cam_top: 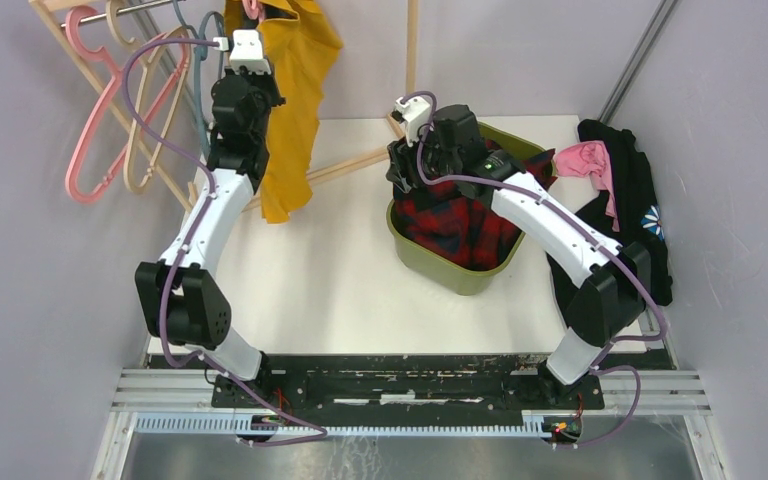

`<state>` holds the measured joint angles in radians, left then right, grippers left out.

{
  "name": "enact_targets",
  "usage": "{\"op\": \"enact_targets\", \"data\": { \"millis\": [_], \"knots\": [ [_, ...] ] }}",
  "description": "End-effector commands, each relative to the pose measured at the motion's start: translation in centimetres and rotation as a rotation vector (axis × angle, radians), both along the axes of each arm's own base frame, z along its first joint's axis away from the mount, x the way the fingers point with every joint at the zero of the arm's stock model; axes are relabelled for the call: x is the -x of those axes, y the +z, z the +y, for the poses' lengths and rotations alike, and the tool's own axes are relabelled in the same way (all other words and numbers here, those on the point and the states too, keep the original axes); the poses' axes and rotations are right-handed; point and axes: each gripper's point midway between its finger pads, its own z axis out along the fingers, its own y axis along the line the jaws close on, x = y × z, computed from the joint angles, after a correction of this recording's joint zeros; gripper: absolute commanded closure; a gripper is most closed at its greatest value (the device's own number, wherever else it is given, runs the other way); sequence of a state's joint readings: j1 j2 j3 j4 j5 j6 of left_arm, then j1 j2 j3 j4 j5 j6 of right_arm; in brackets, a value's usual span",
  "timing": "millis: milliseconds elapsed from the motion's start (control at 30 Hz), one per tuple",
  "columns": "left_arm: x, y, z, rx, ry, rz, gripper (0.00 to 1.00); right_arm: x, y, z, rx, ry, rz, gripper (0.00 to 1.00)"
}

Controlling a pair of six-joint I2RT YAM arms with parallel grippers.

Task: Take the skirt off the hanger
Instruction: Pick up the hanger from the clothesline.

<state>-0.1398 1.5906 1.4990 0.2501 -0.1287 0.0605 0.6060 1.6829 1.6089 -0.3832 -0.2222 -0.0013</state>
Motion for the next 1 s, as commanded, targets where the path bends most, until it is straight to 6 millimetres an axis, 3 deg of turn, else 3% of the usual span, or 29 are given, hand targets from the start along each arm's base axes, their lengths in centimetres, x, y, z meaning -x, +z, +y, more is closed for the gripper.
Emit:
{"op": "enact_targets", "data": {
  "millis": [0,200,700,967],
  "knots": [
    [2.3,10.2,0.4,0.021,0.013,-0.351,0.97,-0.3,2.0,-0.2,-0.039,-0.017,-0.05,0.41],
    [3.5,13.5,0.5,0.018,0.013,-0.447,0.97,-0.5,1.2,0.0,-0.037,-0.016,-0.029,0.41],
    [9.2,19.6,1.7,0.069,0.043,-0.71,0.97,-0.7,-0.7,0.5,-0.028,-0.01,0.01,0.41],
    [8.8,22.5,2.2,0.087,0.068,-0.845,0.97,-0.6,-1.6,0.3,-0.005,-0.012,0.026,0.41]
  ]
}}
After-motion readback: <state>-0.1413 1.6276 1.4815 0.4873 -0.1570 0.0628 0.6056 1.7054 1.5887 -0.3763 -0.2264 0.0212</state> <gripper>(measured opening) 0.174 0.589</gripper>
